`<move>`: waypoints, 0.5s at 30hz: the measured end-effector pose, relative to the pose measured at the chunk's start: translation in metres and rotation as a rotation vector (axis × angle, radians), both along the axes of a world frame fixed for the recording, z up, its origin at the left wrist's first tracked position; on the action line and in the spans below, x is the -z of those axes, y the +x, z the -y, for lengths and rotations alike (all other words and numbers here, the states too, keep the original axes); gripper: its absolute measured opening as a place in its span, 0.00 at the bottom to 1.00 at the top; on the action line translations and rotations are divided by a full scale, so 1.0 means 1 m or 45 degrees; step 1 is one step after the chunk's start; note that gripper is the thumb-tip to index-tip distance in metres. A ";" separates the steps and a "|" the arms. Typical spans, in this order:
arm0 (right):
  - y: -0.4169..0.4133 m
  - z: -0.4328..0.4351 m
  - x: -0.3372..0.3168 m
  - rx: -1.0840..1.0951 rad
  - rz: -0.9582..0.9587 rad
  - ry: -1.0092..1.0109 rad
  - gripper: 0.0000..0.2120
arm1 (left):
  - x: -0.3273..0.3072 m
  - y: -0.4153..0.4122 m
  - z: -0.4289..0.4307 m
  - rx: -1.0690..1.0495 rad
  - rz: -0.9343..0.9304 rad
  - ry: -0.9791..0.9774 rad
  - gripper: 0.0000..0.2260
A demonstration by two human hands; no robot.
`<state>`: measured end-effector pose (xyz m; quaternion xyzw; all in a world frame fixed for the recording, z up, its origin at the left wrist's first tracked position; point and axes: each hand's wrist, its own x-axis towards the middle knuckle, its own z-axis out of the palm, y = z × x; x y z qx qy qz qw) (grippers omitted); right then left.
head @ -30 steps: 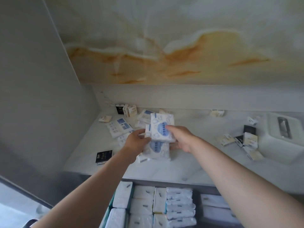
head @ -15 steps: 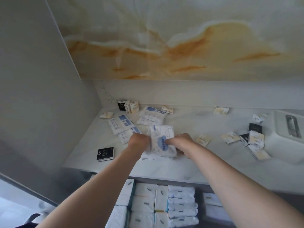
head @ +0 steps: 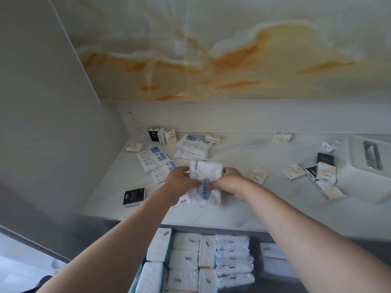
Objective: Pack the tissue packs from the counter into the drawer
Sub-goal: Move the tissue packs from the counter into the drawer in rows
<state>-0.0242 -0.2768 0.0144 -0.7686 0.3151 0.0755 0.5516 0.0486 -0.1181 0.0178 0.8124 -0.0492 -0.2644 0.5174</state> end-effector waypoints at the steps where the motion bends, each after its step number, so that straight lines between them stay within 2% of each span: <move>1: -0.002 0.002 -0.002 -0.016 0.041 -0.008 0.27 | -0.003 -0.004 0.001 0.021 0.029 -0.047 0.25; 4: -0.008 0.009 -0.014 -0.057 0.189 -0.064 0.33 | -0.013 -0.017 0.003 0.076 0.165 -0.142 0.18; 7: -0.020 0.019 -0.021 -0.117 0.306 -0.214 0.37 | -0.017 -0.034 0.008 0.126 0.308 -0.198 0.21; 9: -0.033 0.025 -0.023 -0.157 0.306 -0.321 0.35 | -0.014 -0.044 0.010 0.162 0.407 -0.188 0.23; 11: -0.048 0.025 -0.027 -0.232 0.253 -0.432 0.28 | -0.009 -0.053 0.013 0.184 0.465 -0.196 0.29; 12: -0.055 0.026 -0.027 -0.260 0.249 -0.452 0.29 | -0.007 -0.056 0.014 0.189 0.485 -0.191 0.34; 14: -0.062 0.026 -0.027 -0.274 0.280 -0.456 0.37 | -0.005 -0.060 0.018 0.220 0.541 -0.129 0.41; 15: -0.064 0.025 -0.027 -0.275 0.298 -0.461 0.40 | -0.006 -0.061 0.019 0.255 0.571 -0.073 0.40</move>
